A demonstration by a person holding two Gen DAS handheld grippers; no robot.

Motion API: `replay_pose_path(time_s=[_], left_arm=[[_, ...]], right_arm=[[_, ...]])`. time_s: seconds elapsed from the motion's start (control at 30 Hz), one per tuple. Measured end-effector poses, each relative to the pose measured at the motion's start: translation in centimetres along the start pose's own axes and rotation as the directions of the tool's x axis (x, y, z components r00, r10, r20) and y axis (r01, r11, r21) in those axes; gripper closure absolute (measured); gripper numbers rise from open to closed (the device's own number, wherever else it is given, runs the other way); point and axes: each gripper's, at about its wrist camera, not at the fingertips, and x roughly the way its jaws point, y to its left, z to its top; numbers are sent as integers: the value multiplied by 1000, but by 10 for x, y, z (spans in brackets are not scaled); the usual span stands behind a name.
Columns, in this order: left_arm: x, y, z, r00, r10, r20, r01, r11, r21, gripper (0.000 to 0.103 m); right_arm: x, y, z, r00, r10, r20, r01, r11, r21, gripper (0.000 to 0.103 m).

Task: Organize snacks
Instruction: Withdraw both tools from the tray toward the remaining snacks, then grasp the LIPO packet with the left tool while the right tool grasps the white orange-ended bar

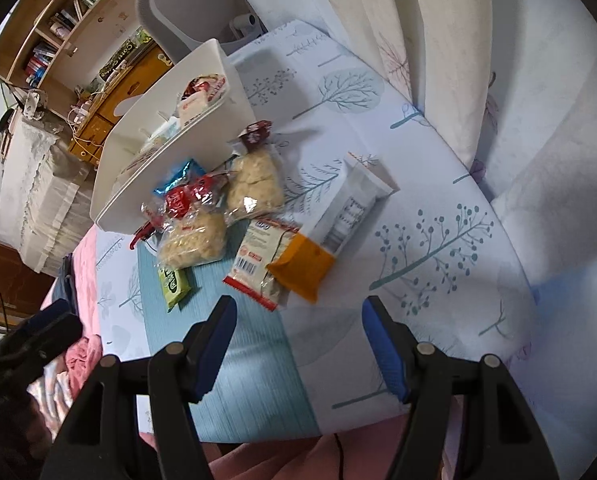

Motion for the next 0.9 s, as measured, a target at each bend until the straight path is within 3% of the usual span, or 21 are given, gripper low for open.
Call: replay_pose_path(time_s=[0.27, 0.5, 0.83, 0.9], left_arm=[[51, -38, 13, 998, 23, -57, -18, 996, 89, 13], [96, -55, 23, 991, 33, -130, -19, 994, 111, 13], [143, -68, 33, 972, 65, -225, -29, 986, 162, 13], [151, -70, 35, 968, 68, -241, -28, 985, 167, 13]], right_arm=[[18, -25, 44, 995, 69, -77, -71, 997, -28, 37], [39, -28, 70, 985, 85, -150, -101, 990, -101, 37], [78, -37, 87, 951, 133, -280, -156, 986, -60, 38], [84, -37, 89, 946, 130, -296, -154, 986, -57, 43]])
